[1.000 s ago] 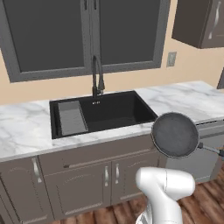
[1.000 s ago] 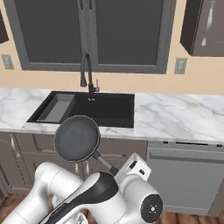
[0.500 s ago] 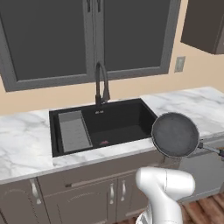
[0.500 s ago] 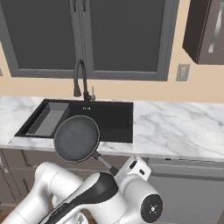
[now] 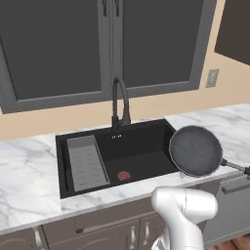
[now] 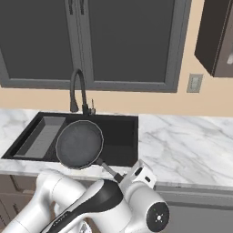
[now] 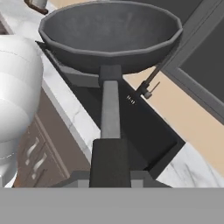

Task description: Move the pot and pan from the stove into the sink.

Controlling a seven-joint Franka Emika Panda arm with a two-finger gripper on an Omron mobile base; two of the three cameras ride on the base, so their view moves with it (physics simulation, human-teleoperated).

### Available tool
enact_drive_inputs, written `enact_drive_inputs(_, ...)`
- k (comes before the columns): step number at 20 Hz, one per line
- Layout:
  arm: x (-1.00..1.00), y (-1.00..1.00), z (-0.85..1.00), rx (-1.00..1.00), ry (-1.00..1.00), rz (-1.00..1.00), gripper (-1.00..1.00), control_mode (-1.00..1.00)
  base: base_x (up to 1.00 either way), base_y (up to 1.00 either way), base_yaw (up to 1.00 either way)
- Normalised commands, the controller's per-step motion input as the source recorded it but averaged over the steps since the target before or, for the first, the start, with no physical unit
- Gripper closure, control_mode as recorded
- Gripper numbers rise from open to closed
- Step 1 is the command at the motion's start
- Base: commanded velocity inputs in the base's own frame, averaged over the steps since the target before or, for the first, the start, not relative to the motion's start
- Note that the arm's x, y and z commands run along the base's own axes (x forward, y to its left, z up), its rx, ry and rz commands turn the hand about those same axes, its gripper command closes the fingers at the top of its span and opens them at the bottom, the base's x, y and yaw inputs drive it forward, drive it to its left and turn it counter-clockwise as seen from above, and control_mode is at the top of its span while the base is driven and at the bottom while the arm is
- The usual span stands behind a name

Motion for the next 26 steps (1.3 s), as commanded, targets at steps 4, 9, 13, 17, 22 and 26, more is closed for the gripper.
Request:
enact_drive_inputs(4,0.00,0.00,0.00,0.00,0.00,0.00,1.00,1.00,0.56,0.17,-0.01)
enact_drive_inputs(9,0.00,0.00,0.00,0.00,0.00,0.00,1.00,-1.00,0.16,0.05,0.00)
enact_drive_inputs(13,0.06,0.00,0.00,0.00,0.01,0.00,1.00,-1.00,0.00,0.00,0.00)
enact_drive_inputs(17,0.31,0.00,-0.10,0.00,0.14,0.02,1.00,-1.00,0.00,0.00,0.00)
enact_drive_inputs(22,0.34,0.00,-0.12,0.00,0.19,0.04,1.00,-1.00,0.00,0.00,0.00)
enact_drive_inputs(26,0.46,0.18,-0.07,-0.04,0.15,0.01,1.00,-1.00,0.00,0.00,0.00)
